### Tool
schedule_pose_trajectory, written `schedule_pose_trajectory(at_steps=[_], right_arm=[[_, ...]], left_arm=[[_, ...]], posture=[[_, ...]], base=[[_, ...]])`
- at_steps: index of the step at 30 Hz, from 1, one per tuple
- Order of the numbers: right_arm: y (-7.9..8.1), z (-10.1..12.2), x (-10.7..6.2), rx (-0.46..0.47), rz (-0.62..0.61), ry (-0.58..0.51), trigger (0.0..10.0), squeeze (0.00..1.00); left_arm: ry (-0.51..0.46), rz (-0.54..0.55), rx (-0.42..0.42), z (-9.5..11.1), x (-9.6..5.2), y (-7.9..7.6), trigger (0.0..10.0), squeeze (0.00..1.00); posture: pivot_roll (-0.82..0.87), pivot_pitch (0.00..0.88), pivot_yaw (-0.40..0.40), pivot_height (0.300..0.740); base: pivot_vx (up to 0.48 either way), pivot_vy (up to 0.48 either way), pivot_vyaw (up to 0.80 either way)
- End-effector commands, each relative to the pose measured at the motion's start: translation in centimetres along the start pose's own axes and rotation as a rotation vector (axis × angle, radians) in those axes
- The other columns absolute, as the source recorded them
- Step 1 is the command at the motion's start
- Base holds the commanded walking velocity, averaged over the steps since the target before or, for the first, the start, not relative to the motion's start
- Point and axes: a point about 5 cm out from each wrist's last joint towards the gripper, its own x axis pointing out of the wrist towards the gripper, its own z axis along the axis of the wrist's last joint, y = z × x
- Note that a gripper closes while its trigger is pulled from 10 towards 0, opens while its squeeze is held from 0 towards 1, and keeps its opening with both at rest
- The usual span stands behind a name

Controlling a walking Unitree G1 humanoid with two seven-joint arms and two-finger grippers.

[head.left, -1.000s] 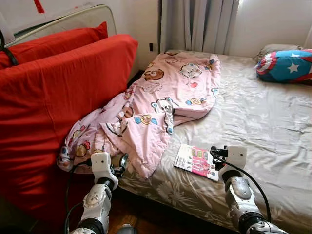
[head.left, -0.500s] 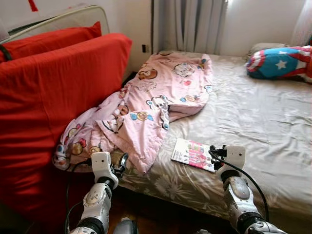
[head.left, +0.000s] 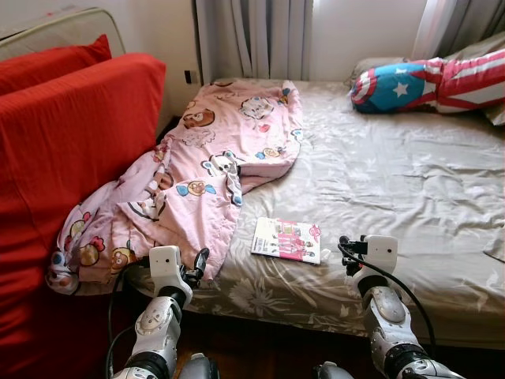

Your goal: Clean up the room

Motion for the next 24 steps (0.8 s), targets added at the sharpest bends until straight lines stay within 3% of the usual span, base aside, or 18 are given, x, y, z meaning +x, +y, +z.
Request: schedule_pose_trajectory(at_steps=[1,8,24], right_arm=[[0.31,-0.07,0.05,-0.004,0.011,0.010,10.0,0.00],[0.37,-0.17,0.00,-0.007,0.015,0.013,10.0,0.00],[0.09,-0.72,-0.22,-0.008,0.014,0.045,10.0,0.00]], left_arm=[[-0.007,0.008,0.005,0.34,0.14,0.29,10.0,0.00],[0.000,0.007,0.002,0.22,0.10,0.31,10.0,0.00],[-0.005,0.002,0.003,0.25,0.10,0.15,10.0,0.00]], posture=[[-0.11,0.023,0.028,0.638],[-0.11,0.024,0.028,0.638],[-0.11,0.030,0.033,0.638]], base=[[0.000,0.000,0.00],[0.000,0.000,0.00],[0.286,0.000,0.00]])
